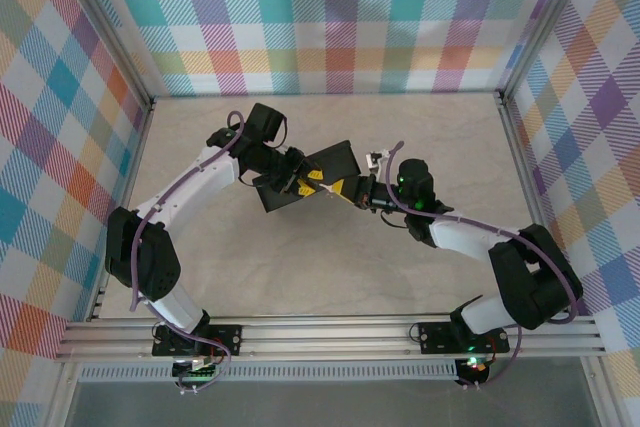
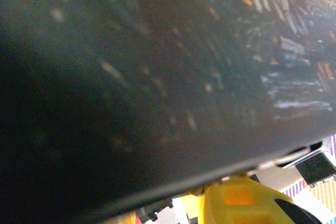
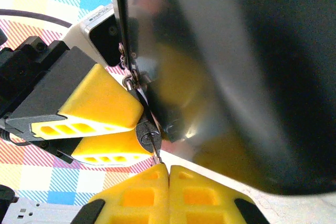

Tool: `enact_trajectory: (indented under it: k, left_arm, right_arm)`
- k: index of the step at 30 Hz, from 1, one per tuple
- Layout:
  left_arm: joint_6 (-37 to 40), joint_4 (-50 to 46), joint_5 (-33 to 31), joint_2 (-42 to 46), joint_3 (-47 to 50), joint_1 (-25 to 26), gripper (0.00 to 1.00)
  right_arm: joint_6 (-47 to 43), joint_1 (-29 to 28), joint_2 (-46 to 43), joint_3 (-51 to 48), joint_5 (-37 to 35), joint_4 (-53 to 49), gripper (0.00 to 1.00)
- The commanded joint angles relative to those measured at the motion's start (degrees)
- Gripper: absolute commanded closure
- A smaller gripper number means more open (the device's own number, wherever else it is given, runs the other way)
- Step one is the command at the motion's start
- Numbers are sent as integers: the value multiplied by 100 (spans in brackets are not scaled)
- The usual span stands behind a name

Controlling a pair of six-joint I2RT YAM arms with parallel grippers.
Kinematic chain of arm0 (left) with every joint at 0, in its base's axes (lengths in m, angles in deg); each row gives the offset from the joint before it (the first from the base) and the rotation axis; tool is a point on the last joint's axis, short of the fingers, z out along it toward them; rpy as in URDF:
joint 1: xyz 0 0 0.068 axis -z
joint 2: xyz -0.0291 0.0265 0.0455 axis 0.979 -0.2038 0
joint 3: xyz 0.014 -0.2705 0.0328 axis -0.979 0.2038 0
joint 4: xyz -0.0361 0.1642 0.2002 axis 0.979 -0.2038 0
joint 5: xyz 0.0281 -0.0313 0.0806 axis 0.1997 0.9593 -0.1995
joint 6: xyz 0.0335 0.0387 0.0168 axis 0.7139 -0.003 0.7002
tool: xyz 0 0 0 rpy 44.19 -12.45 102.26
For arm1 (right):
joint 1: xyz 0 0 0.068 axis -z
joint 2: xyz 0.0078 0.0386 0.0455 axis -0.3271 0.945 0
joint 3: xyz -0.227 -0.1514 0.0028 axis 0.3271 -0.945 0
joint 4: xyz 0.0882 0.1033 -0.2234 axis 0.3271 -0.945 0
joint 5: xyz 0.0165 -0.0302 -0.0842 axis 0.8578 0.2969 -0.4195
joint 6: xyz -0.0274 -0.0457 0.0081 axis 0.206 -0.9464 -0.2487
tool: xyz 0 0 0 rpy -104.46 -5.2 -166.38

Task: Unlock the padlock with the key

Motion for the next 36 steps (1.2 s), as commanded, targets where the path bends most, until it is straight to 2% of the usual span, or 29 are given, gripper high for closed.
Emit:
enact_trajectory:
  k: [1,9,12,23,36]
  left_arm:
    - [123,510,343,343,-144,-87,99]
    - [124,457,306,363,-141,-234,99]
    - [128,443,306,417,-57,-298,99]
    - [159,413,326,469,-62,-308,99]
    - [167,403,326,514,-30,-307,99]
  right_arm:
    - [15,-44,25,96,142,30,100]
    - [-286,-32,-464,35,-222,-1064,100]
    - [-340,68,-562,-64,-220,-1130,100]
    - [-202,64,-490,-70,-81,18,100]
    - [-102,-35,-20,224,-21,359,100]
